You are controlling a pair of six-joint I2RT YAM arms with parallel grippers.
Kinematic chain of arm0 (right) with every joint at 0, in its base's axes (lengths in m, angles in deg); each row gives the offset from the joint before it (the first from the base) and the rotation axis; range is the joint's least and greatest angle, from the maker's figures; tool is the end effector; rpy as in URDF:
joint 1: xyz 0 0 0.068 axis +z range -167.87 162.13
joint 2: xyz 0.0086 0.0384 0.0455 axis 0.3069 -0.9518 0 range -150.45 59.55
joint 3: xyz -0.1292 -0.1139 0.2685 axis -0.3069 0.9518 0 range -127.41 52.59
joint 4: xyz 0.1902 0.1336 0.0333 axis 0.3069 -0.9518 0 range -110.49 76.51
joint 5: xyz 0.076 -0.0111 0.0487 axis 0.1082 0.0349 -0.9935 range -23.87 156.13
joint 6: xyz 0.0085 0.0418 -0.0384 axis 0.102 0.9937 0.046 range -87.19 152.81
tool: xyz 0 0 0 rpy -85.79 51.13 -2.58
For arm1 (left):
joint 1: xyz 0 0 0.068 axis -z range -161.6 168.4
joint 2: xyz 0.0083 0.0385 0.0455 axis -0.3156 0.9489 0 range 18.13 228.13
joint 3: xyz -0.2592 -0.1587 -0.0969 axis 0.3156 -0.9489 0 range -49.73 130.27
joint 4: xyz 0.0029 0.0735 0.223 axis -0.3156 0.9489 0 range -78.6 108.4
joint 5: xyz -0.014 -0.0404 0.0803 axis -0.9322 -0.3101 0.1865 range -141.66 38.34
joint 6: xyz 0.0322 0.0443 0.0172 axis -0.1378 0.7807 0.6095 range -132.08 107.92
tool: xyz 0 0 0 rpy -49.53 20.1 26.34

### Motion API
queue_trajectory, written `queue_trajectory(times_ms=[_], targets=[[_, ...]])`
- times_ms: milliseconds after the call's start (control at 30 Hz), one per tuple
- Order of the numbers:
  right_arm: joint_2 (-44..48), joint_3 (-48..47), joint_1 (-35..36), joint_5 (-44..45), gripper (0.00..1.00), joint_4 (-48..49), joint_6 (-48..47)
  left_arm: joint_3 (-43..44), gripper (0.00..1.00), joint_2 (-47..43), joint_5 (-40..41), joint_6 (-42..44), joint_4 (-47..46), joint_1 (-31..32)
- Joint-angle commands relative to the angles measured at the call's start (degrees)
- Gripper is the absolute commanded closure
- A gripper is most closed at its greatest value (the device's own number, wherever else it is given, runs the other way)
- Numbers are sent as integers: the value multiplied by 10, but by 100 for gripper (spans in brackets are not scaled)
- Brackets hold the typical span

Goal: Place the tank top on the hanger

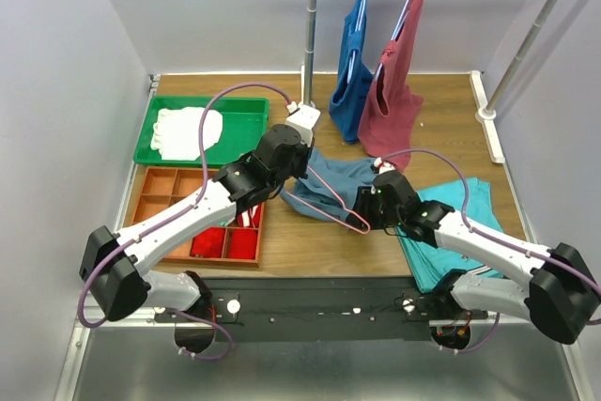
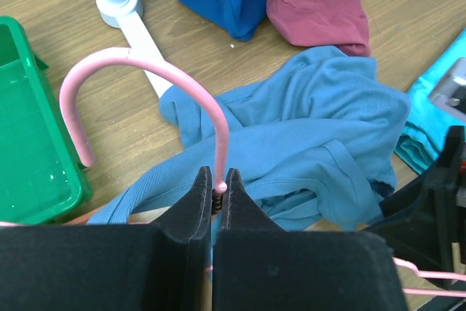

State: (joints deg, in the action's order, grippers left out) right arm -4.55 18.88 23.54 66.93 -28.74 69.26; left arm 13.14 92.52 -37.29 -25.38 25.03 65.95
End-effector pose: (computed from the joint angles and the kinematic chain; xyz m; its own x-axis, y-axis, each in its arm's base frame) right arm 0.1360 0.1193 0.2540 -0.8199 0.0688 -0.5684 -0.2077 0.8894 0.4072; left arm 0.1849 -0.1871 0.3809 -0.4089 0.1168 -0.9051 0.4822 0.8697 -0.1056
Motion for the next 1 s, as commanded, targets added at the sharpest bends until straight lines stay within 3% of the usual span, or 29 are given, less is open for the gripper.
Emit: queue_trajectory(times_ms=[0, 100, 233, 367, 700, 967], targets=[[-27, 19, 3, -21, 48, 70, 10, -6, 100, -20, 20, 4, -1, 5], [-38, 15, 2, 23, 53, 57, 8, -5, 100, -20, 22, 4, -1, 4], [-24, -6, 2, 65, 82, 29, -2, 0, 100, -21, 37, 3, -4, 4], [14, -35, -5, 109, 98, -24, -3, 1, 100, -18, 85, -6, 1, 4], [105, -96, -31, 127, 99, -151, -11, -20, 100, -9, 195, -38, -16, 4], [136, -135, -32, 98, 99, -186, -17, -6, 100, 16, 230, -66, -19, 4]])
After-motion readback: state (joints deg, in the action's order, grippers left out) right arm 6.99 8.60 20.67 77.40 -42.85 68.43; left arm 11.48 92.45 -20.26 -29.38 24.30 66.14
